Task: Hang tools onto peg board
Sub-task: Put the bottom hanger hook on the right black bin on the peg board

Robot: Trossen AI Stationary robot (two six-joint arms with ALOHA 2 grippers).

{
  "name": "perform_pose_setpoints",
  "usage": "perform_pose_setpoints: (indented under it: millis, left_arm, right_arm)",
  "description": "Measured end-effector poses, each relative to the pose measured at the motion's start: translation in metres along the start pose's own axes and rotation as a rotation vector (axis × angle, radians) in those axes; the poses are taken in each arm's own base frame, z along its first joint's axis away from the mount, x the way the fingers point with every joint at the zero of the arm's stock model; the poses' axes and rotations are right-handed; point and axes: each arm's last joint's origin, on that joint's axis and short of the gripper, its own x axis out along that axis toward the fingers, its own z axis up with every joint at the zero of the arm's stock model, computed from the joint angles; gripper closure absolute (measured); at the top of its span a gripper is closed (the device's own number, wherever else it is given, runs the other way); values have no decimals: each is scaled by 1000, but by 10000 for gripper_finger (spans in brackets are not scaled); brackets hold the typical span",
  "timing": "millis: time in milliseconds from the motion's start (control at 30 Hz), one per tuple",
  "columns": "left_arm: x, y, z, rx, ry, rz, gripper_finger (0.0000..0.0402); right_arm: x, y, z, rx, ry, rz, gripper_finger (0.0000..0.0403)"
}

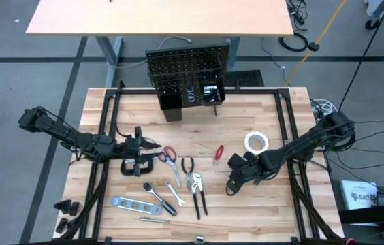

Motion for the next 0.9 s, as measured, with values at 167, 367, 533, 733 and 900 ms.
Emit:
perform_pose_setpoints:
  millis: [167, 367, 533, 733, 900]
  left_arm:
    - [0, 0, 0, 1, 3, 0, 270]
    - [0, 0, -1, 3, 10, 1, 270]
    - [0, 0, -2, 5, 16, 1, 270]
    - [0, 0, -3, 7, 32, 2, 270]
    - [0, 0, -3, 7, 32, 2, 270]
  right_arm:
    - [16, 2, -8, -13, -7, -57, 266]
    - [33, 4, -18, -25, 13, -111, 266]
    - [42, 7, -33, -37, 2, -158, 289]
    - [43, 13, -48, -17, -18, -162, 385]
    - [38, 15, -48, 29, -61, -143, 400]
